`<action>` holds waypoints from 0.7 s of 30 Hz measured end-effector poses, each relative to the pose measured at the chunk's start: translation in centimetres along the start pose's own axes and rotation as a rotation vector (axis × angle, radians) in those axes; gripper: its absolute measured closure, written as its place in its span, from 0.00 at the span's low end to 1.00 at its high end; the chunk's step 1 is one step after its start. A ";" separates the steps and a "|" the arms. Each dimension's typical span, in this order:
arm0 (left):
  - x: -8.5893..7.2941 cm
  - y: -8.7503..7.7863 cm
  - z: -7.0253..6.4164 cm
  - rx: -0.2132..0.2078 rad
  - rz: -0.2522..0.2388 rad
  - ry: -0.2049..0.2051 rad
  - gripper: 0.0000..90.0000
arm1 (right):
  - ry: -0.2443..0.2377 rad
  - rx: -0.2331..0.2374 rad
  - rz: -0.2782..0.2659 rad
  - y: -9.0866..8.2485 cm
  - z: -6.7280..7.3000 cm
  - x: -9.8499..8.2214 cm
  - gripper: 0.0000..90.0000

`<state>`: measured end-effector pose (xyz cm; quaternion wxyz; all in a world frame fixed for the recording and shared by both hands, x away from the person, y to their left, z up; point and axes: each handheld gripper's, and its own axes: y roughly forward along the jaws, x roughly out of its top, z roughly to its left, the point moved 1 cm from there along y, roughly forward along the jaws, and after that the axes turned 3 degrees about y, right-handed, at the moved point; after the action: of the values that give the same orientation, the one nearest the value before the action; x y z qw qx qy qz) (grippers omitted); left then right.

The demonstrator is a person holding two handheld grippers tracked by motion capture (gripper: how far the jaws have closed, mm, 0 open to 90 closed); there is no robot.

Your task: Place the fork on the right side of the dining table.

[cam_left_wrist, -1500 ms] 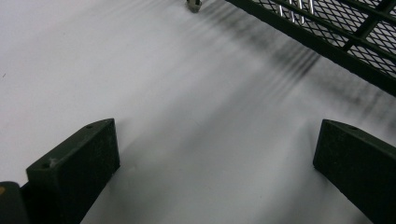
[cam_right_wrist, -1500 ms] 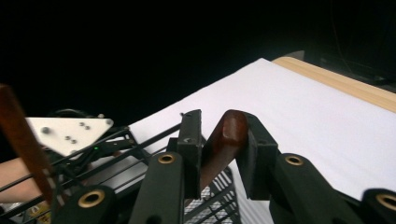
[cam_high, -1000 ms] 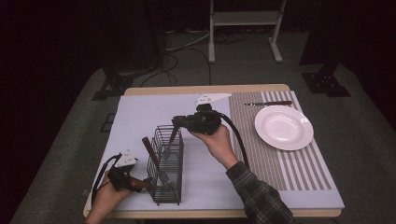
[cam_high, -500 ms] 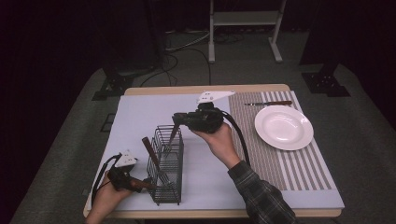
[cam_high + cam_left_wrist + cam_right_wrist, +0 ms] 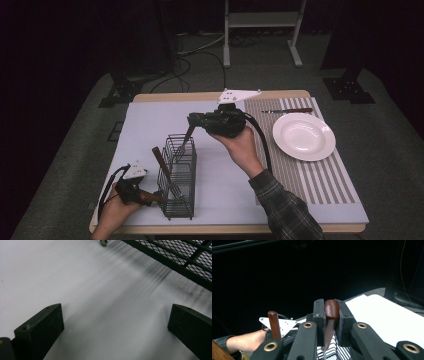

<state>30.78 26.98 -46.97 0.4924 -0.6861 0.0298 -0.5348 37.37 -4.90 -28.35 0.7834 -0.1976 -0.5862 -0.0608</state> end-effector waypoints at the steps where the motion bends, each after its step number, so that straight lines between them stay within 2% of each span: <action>1: 0.0 0.0 0.0 0.000 0.000 0.000 0.00 | 0.000 0.000 0.000 0.0 0.0 0.0 0.89; 11: 0.0 0.0 0.0 0.000 -0.001 -0.001 0.00 | -0.029 -0.012 -0.043 -1.8 0.5 1.9 0.89; 21: 0.0 0.0 0.0 0.001 0.001 0.002 0.00 | -0.033 -0.034 -0.071 -3.5 0.6 2.8 0.89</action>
<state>30.78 26.99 -46.96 0.4927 -0.6854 0.0304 -0.5353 36.58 -7.53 -24.69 0.7674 -0.1908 -0.6047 -0.0952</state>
